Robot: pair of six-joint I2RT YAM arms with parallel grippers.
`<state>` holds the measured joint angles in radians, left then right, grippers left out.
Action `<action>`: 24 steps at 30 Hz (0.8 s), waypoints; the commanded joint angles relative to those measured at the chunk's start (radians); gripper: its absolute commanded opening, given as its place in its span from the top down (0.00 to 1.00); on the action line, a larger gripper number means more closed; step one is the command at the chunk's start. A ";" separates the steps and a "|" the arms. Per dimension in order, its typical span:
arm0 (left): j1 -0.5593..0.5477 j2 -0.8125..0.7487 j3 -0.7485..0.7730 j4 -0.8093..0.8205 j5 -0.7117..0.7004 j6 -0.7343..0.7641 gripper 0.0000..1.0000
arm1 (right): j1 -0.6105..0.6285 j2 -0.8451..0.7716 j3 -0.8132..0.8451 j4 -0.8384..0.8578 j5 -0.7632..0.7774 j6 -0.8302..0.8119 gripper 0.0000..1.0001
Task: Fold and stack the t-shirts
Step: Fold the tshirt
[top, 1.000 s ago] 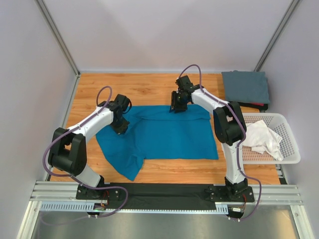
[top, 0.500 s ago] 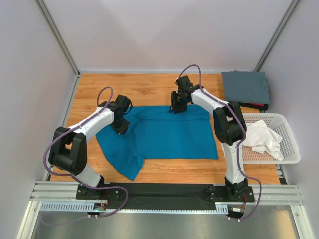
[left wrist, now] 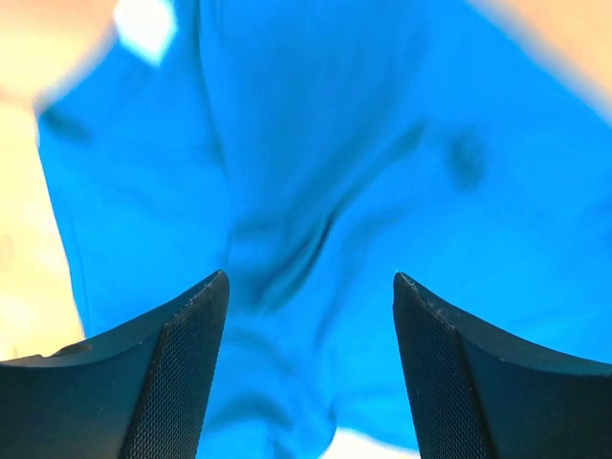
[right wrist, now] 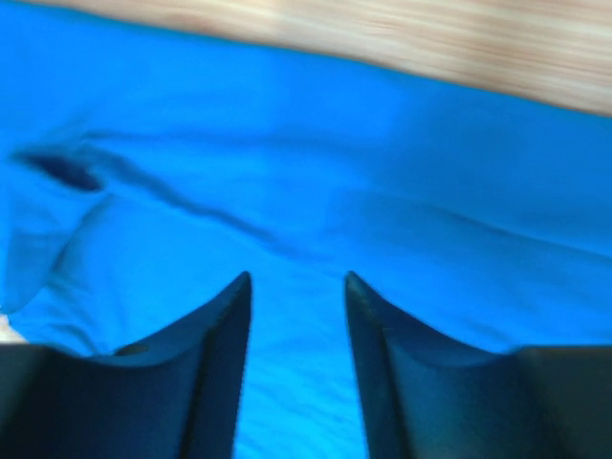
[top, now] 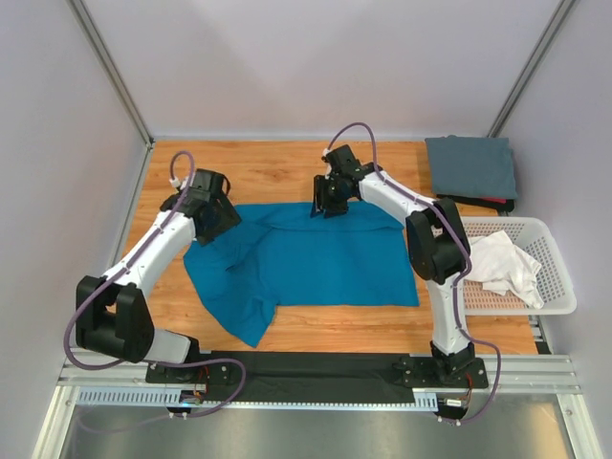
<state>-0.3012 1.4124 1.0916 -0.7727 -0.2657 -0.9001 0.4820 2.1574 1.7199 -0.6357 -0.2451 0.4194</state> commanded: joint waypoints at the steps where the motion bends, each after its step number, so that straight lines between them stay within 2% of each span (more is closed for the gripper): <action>1: 0.137 -0.017 -0.004 0.220 0.125 0.161 0.24 | 0.069 -0.085 0.078 0.047 -0.013 -0.014 0.52; 2: 0.199 0.000 -0.009 0.237 0.140 0.150 0.24 | 0.101 -0.079 0.098 0.051 -0.008 -0.001 0.49; 6: 0.278 0.051 -0.038 0.424 0.215 0.158 0.25 | 0.191 -0.038 0.182 0.060 0.056 0.065 0.40; 11: 0.335 0.158 0.016 0.417 0.256 0.139 0.26 | 0.294 0.074 0.348 0.027 0.226 0.116 0.37; 17: 0.366 0.330 0.139 0.320 0.260 0.119 0.34 | 0.365 0.249 0.553 -0.065 0.362 0.137 0.42; 19: 0.366 0.344 0.130 0.348 0.308 0.119 0.36 | 0.375 0.277 0.566 -0.074 0.383 0.144 0.43; 20: 0.366 0.335 0.119 0.368 0.321 0.112 0.40 | 0.380 0.283 0.560 -0.071 0.400 0.144 0.43; 24: 0.366 0.312 0.065 0.463 0.303 0.089 0.45 | 0.406 0.301 0.547 -0.032 0.418 0.128 0.43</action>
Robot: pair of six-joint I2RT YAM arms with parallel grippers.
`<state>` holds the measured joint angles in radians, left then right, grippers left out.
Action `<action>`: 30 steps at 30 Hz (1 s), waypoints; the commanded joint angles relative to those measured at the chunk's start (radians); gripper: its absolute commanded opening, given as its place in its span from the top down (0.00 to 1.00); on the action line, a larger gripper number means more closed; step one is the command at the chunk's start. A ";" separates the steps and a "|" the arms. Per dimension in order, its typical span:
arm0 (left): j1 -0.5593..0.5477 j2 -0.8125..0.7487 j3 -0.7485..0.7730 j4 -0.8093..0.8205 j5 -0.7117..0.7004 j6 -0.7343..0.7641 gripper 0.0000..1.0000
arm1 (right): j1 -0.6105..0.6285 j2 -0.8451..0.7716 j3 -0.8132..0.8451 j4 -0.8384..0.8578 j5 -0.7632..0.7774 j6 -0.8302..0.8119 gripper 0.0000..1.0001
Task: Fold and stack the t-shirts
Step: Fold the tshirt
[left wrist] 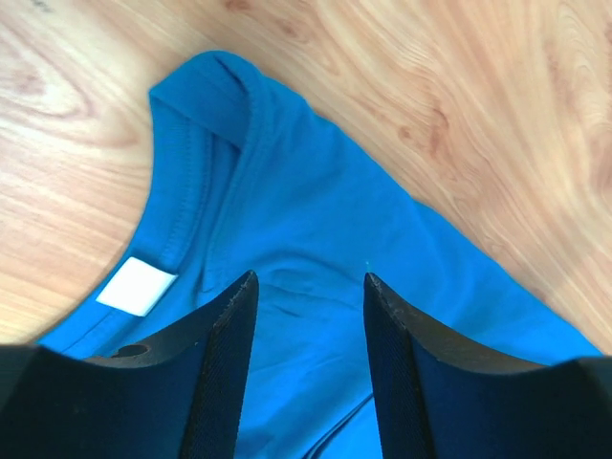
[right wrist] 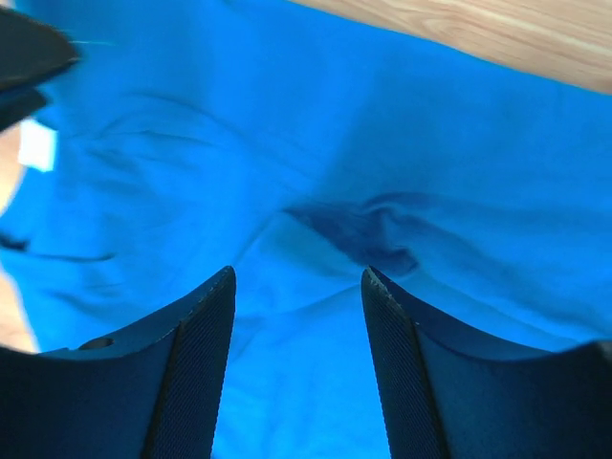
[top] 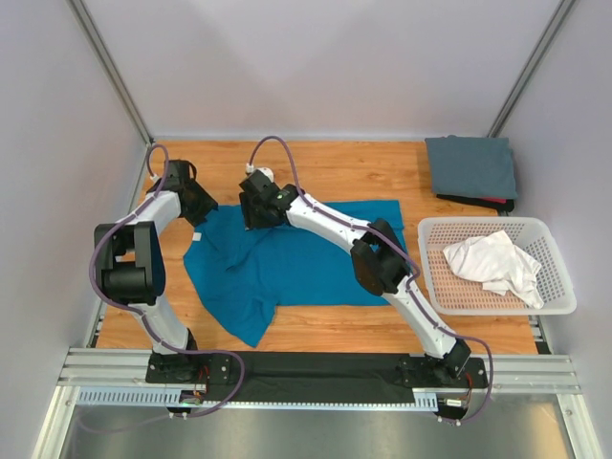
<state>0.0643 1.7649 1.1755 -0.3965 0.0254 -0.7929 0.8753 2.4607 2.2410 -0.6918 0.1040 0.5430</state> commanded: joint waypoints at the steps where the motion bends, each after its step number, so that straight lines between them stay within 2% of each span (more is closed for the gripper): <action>1: 0.000 -0.042 -0.033 0.099 0.005 -0.017 0.46 | 0.017 0.000 0.026 0.035 0.104 0.000 0.43; 4: 0.000 -0.033 -0.036 0.117 0.008 -0.009 0.45 | 0.039 0.014 0.043 0.034 0.193 -0.041 0.43; 9: -0.012 -0.038 -0.074 0.188 0.045 -0.008 0.45 | 0.044 0.037 0.063 0.026 0.258 -0.077 0.43; 22: -0.040 -0.035 -0.103 0.186 -0.013 -0.002 0.45 | 0.048 0.052 0.046 0.147 0.189 -0.061 0.47; 30: -0.041 -0.019 -0.102 0.163 -0.024 -0.009 0.45 | 0.089 0.145 0.123 0.074 0.351 -0.204 0.50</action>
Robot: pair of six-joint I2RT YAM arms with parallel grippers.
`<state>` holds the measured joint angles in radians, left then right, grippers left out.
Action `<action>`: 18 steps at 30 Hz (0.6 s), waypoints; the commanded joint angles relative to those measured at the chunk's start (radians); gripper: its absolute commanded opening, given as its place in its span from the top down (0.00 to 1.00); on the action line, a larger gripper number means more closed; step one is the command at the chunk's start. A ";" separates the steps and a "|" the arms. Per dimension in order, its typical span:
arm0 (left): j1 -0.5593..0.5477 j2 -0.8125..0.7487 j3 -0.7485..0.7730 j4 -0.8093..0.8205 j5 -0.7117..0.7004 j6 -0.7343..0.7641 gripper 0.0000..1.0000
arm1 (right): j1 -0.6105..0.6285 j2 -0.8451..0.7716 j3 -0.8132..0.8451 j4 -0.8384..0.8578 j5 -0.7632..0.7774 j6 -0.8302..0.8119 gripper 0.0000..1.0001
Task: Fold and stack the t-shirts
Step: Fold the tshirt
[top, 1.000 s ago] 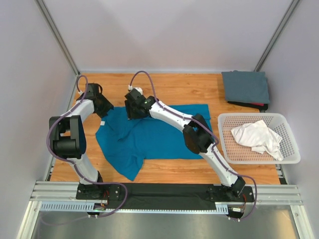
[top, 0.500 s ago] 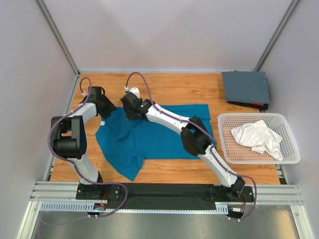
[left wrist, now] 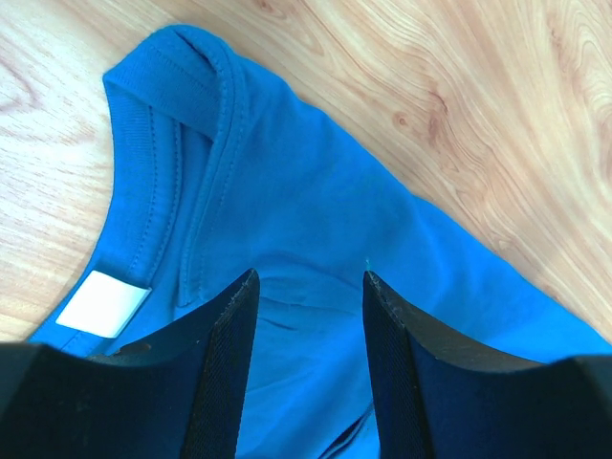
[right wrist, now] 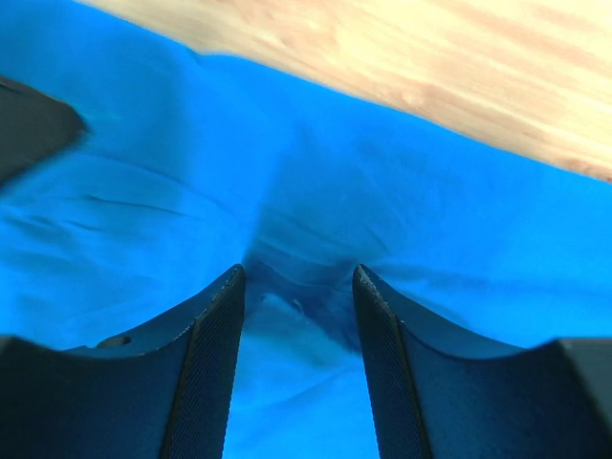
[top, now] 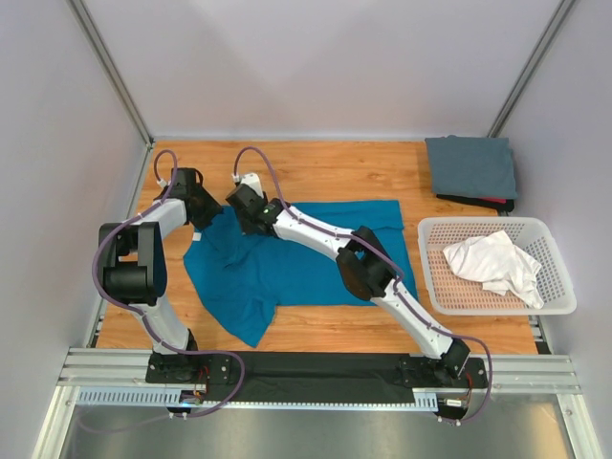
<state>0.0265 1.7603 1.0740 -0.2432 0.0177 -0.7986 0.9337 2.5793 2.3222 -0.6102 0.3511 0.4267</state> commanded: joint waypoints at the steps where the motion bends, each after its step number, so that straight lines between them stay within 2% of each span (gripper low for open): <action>1: -0.004 -0.015 0.000 0.007 -0.015 -0.004 0.45 | 0.036 0.027 0.037 -0.020 0.142 -0.098 0.50; 6: -0.004 -0.005 -0.002 -0.005 -0.048 -0.010 0.46 | 0.043 -0.036 -0.049 -0.016 0.175 -0.114 0.66; 8: -0.007 0.004 0.009 -0.034 -0.062 -0.017 0.46 | 0.043 -0.062 -0.078 -0.007 0.170 -0.111 0.68; 18: -0.023 0.047 0.033 -0.093 -0.139 -0.048 0.46 | 0.045 -0.146 -0.155 -0.059 0.166 -0.074 0.68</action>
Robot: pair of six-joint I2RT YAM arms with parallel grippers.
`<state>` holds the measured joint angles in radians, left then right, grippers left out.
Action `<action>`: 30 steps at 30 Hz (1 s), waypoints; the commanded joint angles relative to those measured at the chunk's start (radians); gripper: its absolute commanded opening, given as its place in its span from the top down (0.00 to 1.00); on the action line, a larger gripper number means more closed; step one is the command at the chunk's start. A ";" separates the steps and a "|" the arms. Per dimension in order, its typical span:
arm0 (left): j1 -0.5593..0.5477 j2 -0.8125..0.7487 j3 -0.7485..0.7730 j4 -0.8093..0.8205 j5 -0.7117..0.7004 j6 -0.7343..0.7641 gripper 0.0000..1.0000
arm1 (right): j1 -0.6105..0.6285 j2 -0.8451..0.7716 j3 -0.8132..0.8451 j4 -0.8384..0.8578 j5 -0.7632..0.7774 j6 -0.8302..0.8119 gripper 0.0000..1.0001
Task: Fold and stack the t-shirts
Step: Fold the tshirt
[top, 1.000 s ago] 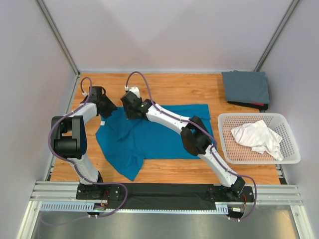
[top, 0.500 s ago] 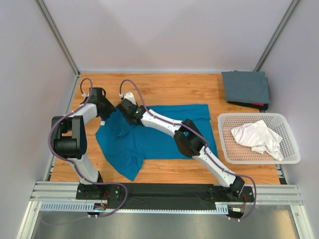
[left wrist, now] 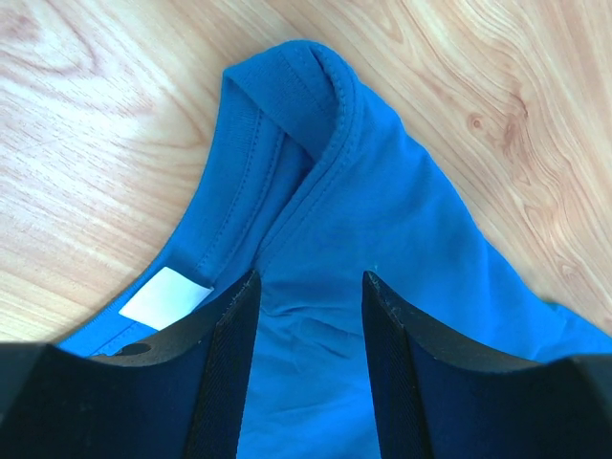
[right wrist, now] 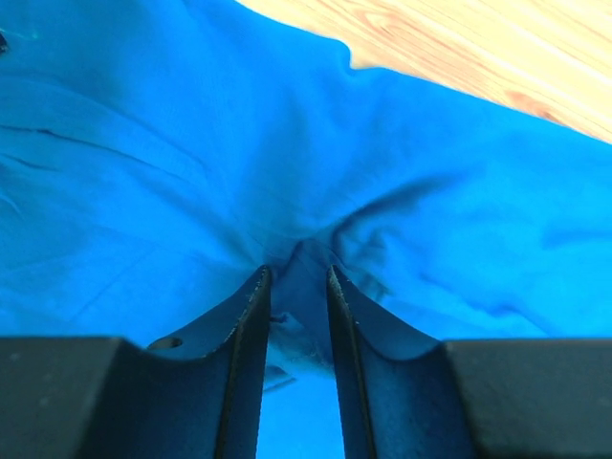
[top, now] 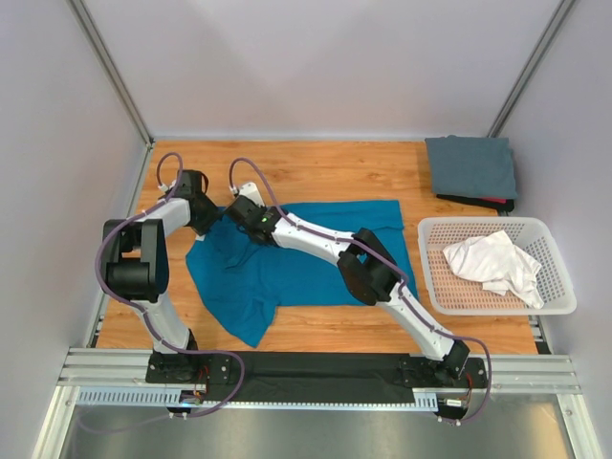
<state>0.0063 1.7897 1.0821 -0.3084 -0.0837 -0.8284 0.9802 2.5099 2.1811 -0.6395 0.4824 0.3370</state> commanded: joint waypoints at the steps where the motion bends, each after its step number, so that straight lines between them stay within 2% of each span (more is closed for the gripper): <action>1: -0.002 0.020 0.024 -0.031 -0.040 -0.021 0.46 | -0.002 -0.085 -0.018 -0.037 0.029 0.017 0.66; 8: -0.003 0.023 0.033 -0.103 -0.148 -0.072 0.46 | -0.002 -0.099 -0.060 -0.058 0.004 0.046 0.64; 15: -0.003 0.068 0.096 -0.138 -0.154 -0.078 0.46 | -0.003 -0.141 -0.122 -0.094 -0.007 0.083 0.64; 23: -0.003 0.089 0.114 -0.147 -0.151 -0.072 0.46 | -0.003 -0.259 -0.328 -0.032 -0.131 0.099 0.67; 30: -0.003 0.083 0.113 -0.150 -0.156 -0.066 0.46 | -0.003 -0.361 -0.348 -0.023 -0.125 0.076 0.67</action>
<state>0.0010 1.8534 1.1862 -0.4332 -0.2089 -0.8928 0.9783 2.2448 1.8160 -0.6933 0.3687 0.4164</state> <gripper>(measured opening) 0.542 0.334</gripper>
